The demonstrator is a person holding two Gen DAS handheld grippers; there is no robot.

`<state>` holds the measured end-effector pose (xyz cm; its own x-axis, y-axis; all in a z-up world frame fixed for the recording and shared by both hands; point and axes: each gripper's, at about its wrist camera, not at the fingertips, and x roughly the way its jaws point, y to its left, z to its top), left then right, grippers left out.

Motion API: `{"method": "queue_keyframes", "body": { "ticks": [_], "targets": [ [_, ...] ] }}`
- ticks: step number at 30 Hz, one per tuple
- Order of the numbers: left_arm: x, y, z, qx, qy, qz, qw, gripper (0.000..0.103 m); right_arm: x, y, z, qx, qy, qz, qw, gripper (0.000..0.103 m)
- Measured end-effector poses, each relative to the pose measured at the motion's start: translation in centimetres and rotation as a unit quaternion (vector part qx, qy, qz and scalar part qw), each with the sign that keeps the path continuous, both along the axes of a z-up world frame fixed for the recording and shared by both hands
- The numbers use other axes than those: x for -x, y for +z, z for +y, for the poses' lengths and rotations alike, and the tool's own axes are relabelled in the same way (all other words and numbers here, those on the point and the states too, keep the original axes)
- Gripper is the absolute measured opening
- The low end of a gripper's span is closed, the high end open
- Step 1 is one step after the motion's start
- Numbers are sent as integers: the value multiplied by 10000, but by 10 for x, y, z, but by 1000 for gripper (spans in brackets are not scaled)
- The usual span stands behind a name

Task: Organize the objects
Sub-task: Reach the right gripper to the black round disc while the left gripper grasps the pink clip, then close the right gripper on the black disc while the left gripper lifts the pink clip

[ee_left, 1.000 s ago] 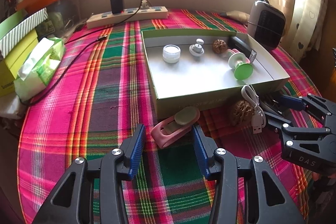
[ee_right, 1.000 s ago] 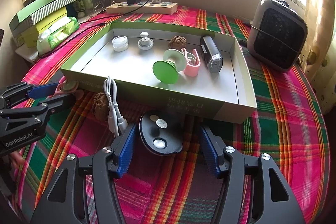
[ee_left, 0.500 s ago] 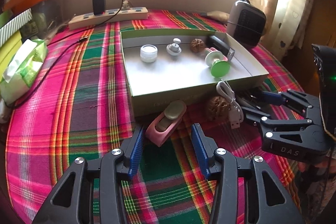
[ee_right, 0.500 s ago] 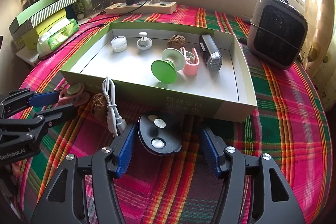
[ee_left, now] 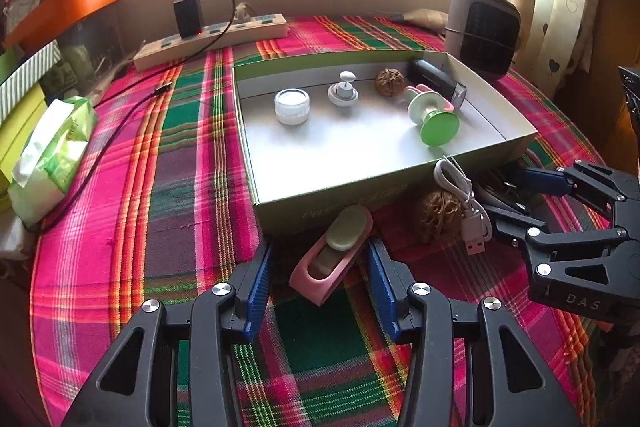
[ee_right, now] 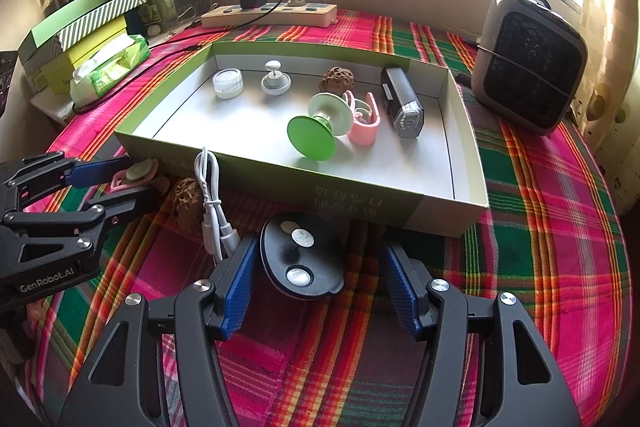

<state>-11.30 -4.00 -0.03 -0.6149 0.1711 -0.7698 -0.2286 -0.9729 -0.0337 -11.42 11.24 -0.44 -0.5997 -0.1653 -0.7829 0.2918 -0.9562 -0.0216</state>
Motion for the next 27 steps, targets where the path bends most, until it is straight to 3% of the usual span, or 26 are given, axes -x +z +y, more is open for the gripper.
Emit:
{"method": "queue_keyframes", "body": {
  "ticks": [4,8,18,27],
  "targets": [
    [1,0,1,15,35,-7,10000,42,0,0,0,-10,2,6,10000,60],
    [2,0,2,38,11,9,10000,31,-1,0,0,-21,15,17,10000,60],
    [-1,0,3,-4,2,18,10000,16,-5,1,-3,30,113,46,9999,39],
    [-1,0,2,-21,11,19,10000,16,-5,1,-3,33,112,46,9999,39]
  ]
}}
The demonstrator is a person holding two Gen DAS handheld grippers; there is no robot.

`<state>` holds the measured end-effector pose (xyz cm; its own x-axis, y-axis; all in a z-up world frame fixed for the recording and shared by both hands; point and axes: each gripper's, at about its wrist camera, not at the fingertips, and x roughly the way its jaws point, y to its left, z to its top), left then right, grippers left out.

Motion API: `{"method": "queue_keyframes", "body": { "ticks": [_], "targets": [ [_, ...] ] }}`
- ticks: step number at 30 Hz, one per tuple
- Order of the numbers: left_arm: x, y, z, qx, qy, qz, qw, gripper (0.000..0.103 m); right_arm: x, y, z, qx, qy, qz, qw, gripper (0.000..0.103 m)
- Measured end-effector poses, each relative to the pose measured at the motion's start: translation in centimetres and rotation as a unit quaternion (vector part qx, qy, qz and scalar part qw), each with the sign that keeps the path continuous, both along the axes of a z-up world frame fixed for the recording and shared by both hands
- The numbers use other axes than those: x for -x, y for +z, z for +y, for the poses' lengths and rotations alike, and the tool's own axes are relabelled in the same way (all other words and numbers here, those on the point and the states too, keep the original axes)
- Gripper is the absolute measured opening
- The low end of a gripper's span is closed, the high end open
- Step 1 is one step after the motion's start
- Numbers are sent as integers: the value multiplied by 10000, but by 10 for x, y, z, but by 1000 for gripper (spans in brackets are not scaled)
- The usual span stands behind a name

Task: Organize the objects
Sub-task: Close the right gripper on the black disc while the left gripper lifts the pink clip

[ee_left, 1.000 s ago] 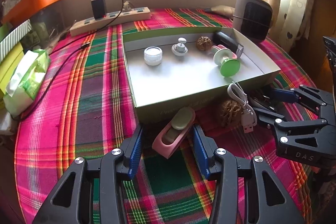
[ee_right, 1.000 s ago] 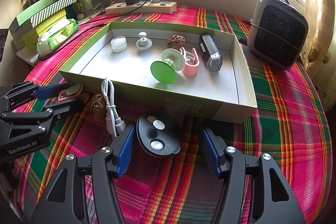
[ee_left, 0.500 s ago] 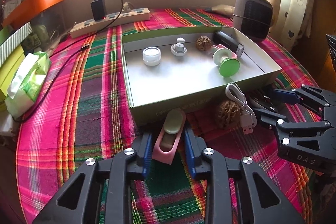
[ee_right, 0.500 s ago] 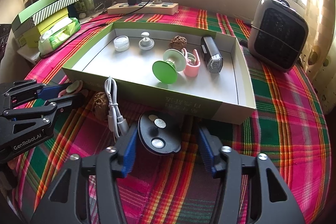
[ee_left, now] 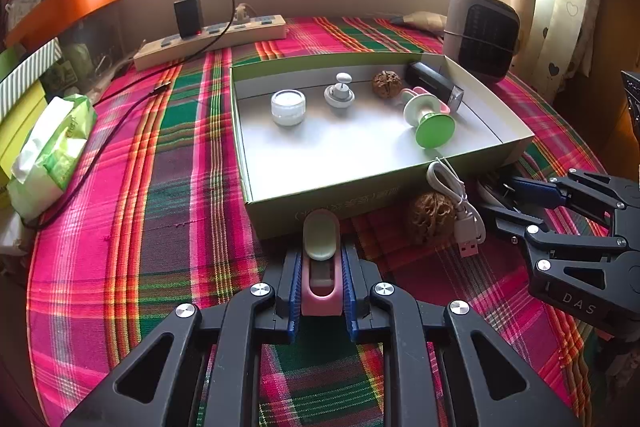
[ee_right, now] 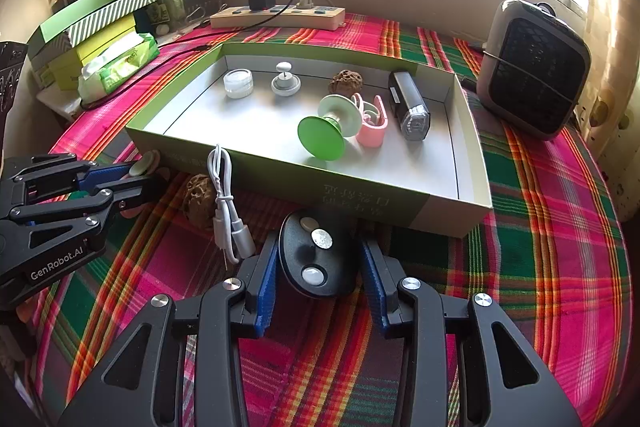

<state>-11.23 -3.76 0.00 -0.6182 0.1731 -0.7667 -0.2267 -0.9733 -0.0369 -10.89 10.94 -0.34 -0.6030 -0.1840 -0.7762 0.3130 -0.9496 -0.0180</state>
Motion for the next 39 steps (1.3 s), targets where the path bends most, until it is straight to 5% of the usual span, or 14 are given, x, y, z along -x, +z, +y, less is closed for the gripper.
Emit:
{"method": "queue_keyframes", "body": {
  "ticks": [27,29,39],
  "targets": [
    [-7,24,1,-236,-34,247,9994,16,1,21,4,197,14,224,9996,39],
    [-5,27,1,-255,-37,269,9993,16,3,25,3,204,55,263,9994,25],
    [1,29,2,-298,-61,259,9992,16,7,25,3,220,42,275,9994,25]
  ]
}}
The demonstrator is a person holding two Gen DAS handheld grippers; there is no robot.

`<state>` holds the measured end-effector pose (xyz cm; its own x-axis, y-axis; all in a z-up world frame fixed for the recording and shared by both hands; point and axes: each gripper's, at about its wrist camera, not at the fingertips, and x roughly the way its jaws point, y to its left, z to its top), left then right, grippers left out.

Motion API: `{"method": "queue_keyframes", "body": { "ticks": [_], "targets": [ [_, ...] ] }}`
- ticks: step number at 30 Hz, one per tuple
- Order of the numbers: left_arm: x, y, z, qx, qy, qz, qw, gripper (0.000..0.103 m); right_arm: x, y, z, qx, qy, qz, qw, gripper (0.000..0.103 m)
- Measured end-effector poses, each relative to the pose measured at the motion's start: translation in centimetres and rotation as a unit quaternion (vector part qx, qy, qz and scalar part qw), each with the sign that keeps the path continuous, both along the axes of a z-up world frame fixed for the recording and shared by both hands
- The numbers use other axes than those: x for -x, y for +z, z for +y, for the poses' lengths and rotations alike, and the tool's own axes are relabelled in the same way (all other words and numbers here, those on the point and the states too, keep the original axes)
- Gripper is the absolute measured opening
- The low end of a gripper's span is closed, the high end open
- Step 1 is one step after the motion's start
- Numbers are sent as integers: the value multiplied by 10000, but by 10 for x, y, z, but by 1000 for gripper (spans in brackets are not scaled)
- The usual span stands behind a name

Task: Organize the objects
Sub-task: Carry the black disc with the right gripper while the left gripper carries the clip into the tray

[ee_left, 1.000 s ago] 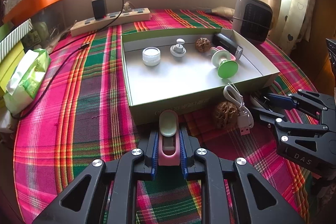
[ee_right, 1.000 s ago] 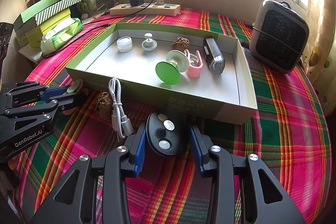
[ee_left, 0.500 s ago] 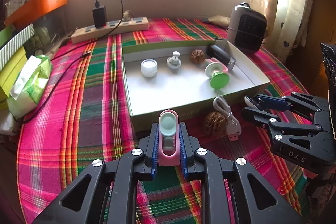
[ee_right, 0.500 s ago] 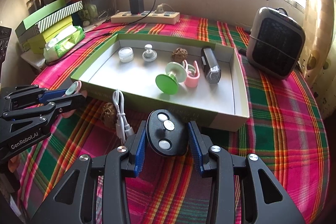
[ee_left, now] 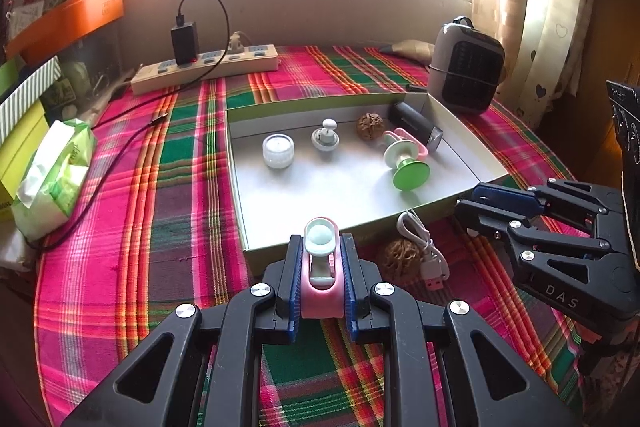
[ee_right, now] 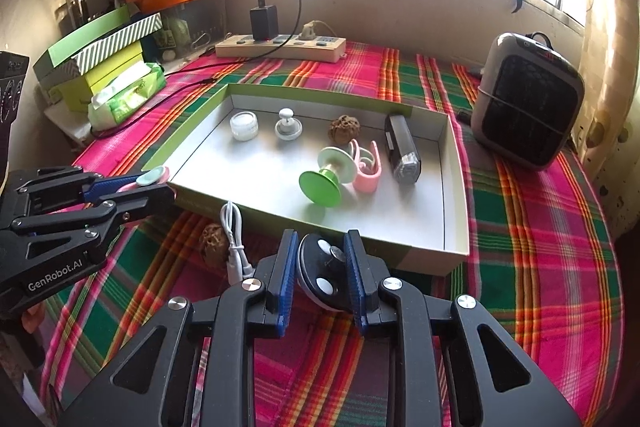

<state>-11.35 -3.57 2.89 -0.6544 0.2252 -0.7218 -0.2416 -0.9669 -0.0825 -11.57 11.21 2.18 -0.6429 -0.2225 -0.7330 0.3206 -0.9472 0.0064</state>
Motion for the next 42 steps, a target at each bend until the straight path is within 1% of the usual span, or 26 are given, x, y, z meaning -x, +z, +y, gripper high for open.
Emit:
{"method": "queue_keyframes", "body": {
  "ticks": [9,16,25,29,32,42],
  "targets": [
    [0,-1,1,-18,1,8,10000,16,-2,0,3,100,-25,16,9999,25],
    [1,4,4,-49,-13,67,10000,16,-4,12,1,112,20,163,9998,25],
    [12,14,3,-106,6,163,9998,16,6,29,-6,47,119,373,9992,25],
    [19,16,3,-93,18,191,9998,16,15,34,-10,35,166,437,9989,25],
    [27,13,2,-106,33,119,9999,16,23,35,-13,44,203,440,9988,25],
    [53,2,7,-44,102,-37,9999,16,62,26,-21,-95,277,337,9990,25]
  ]
}}
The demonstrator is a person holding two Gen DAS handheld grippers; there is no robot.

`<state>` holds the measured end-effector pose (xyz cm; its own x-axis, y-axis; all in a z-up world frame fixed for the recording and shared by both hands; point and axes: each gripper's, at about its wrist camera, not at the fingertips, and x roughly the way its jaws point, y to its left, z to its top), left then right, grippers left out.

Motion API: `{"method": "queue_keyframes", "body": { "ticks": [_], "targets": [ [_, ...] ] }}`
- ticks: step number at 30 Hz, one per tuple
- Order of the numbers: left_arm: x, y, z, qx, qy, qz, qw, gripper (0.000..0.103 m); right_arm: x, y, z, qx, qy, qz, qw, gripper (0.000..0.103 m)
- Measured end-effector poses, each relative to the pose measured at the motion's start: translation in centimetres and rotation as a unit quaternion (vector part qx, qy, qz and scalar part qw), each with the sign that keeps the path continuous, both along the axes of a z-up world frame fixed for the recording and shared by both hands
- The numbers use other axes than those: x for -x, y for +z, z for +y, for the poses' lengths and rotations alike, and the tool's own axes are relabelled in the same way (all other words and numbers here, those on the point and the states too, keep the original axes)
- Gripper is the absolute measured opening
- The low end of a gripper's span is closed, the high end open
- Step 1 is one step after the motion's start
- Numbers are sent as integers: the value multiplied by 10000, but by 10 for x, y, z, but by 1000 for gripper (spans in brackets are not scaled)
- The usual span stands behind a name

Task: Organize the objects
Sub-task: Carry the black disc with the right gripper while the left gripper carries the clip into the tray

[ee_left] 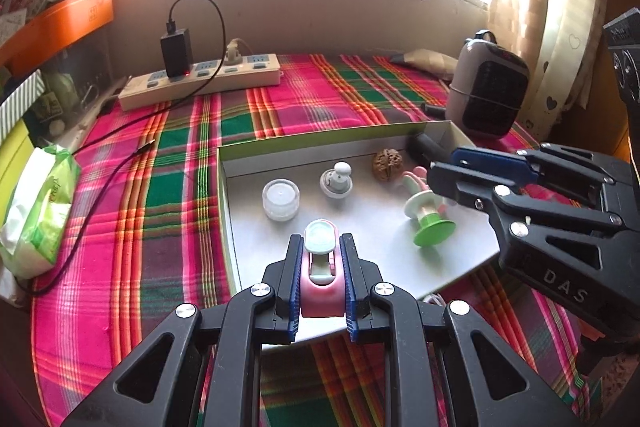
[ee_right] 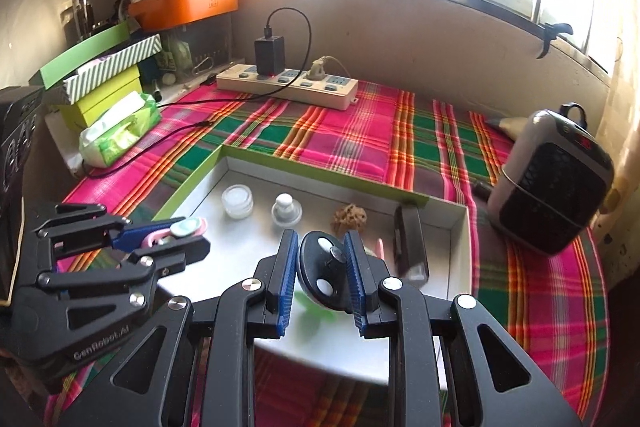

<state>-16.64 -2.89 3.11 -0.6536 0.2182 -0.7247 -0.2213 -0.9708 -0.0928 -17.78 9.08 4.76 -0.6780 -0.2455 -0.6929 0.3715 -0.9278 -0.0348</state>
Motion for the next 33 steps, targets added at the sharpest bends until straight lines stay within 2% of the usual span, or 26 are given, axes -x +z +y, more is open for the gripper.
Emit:
{"method": "queue_keyframes", "body": {
  "ticks": [12,33],
  "targets": [
    [16,-16,1,84,23,-172,9998,16,38,-14,-10,-89,123,-158,9998,25],
    [21,-21,1,112,33,-215,9997,16,49,-33,-23,-356,239,-185,9989,25]
  ]
}}
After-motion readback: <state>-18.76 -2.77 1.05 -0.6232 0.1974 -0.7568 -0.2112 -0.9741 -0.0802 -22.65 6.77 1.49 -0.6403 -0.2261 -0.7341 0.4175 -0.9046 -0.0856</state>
